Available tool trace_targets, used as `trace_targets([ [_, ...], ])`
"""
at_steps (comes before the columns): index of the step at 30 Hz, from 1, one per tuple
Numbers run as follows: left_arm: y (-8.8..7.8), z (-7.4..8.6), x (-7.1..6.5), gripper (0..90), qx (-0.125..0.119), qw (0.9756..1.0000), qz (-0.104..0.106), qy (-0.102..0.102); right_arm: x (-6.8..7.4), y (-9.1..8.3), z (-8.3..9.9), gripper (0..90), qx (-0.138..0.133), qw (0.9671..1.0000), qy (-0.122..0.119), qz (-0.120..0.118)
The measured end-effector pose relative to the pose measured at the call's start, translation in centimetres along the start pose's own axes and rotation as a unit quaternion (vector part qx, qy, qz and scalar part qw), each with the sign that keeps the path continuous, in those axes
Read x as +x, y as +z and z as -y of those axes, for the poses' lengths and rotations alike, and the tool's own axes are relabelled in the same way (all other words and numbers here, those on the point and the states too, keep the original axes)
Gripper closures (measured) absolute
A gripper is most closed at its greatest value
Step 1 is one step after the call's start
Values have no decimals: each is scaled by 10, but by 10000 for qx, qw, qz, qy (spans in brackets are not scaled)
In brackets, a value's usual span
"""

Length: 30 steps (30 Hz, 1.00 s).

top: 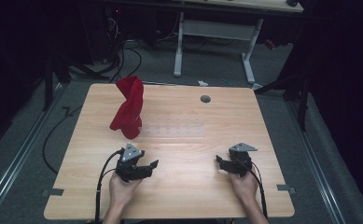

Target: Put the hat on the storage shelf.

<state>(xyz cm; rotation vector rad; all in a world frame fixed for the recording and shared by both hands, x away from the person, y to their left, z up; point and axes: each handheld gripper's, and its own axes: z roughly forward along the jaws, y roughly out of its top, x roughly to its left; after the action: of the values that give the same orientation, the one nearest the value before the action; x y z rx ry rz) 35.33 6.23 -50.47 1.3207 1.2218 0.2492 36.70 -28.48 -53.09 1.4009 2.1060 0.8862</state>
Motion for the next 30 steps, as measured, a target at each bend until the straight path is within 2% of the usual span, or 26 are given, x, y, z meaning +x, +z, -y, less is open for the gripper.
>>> trace_targets([
  [9, 15, 10, 2, 314, 107, 9998, -105, 89, 0, 0, 0, 353, 6, 10000, 13, 1],
  [14, 23, 15, 5, 314, 141, 9995, -231, 162, 0, 0, 0, 353, 2, 10000, -6, -2],
  [22, 30, 18, 10, 316, 121, 9989, -388, 233, 0, 0, 0, 352, 4, 10000, -4, -5],
  [30, 36, 25, 13, 315, 211, 9974, -566, 402, 0, 0, 0, 350, 1, 10000, -23, -11],
])
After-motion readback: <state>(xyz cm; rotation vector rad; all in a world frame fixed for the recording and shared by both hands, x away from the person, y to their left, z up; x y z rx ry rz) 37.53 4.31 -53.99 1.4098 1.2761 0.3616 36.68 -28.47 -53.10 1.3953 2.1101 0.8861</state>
